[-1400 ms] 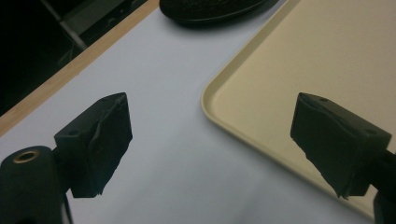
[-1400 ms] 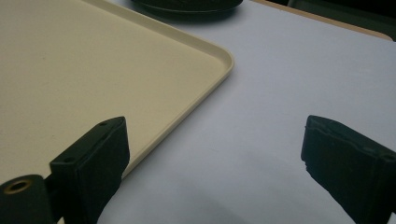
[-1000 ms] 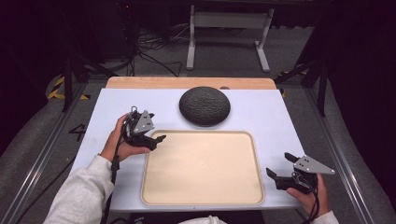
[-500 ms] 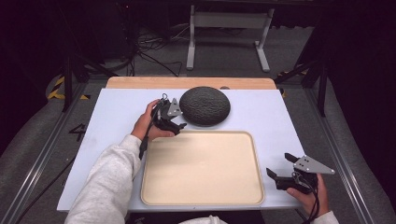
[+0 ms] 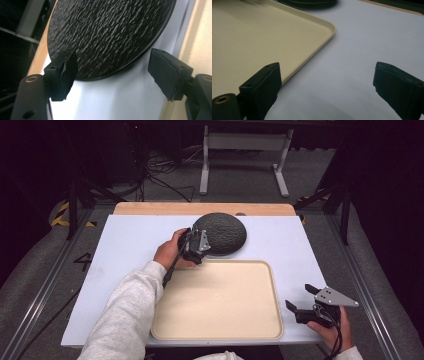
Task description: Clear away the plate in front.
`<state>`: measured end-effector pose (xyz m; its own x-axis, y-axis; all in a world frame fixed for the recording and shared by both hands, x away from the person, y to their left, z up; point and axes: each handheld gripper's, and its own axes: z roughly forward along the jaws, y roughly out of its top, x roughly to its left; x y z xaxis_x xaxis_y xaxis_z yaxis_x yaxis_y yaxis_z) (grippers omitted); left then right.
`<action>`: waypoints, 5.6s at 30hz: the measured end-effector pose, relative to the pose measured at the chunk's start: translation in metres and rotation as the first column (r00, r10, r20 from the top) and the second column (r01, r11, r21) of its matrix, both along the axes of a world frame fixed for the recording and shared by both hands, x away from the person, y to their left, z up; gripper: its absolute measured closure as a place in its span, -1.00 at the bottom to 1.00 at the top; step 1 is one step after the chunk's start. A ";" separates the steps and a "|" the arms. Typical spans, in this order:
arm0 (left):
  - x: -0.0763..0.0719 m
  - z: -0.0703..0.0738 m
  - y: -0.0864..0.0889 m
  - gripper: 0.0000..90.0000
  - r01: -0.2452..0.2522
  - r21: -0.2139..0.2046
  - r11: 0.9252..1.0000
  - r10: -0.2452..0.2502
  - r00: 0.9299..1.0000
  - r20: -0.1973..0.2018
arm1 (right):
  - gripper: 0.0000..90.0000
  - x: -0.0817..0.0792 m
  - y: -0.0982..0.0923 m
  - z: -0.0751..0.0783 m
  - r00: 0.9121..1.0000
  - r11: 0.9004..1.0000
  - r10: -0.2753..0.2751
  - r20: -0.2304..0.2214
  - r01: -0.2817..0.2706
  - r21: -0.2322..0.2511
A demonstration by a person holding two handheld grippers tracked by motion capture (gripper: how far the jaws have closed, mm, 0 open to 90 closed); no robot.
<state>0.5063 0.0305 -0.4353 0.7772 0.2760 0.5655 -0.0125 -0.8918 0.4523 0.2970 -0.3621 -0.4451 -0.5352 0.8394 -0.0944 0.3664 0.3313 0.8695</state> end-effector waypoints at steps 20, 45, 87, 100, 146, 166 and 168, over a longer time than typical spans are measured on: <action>-0.004 -0.025 -0.030 0.54 0.053 0.223 0.973 -0.093 0.980 0.174 | -0.80 -0.001 0.001 0.000 1.000 1.000 0.000 -0.005 0.000 0.000; -0.038 -0.017 -0.038 0.89 0.089 0.251 0.964 -0.193 0.884 0.427 | -0.78 0.000 0.000 0.000 1.000 1.000 -0.016 -0.010 0.016 -0.022; -0.246 0.019 -0.001 0.84 0.337 0.204 0.919 -0.394 0.782 0.483 | -0.79 -0.004 0.005 0.004 0.999 0.999 0.042 0.005 -0.042 -0.008; -0.250 0.002 -0.003 0.85 0.372 0.231 0.899 -0.436 0.804 0.404 | -0.80 -0.004 0.008 0.004 0.999 0.998 0.046 0.009 -0.046 -0.040; -0.223 -0.018 -0.005 0.73 0.424 0.074 0.903 -0.429 0.901 0.064 | -0.80 -0.004 0.006 0.002 1.000 0.998 0.012 0.008 -0.012 -0.065; -0.220 -0.009 -0.001 0.73 0.420 -0.014 0.908 -0.420 0.907 -0.014 | -0.80 -0.004 0.006 0.001 1.000 0.998 0.014 0.004 -0.013 -0.066; -0.219 -0.008 0.000 0.72 0.417 -0.034 0.908 -0.418 0.908 -0.025 | -0.80 -0.004 0.006 0.001 1.000 0.998 0.016 0.005 -0.015 -0.065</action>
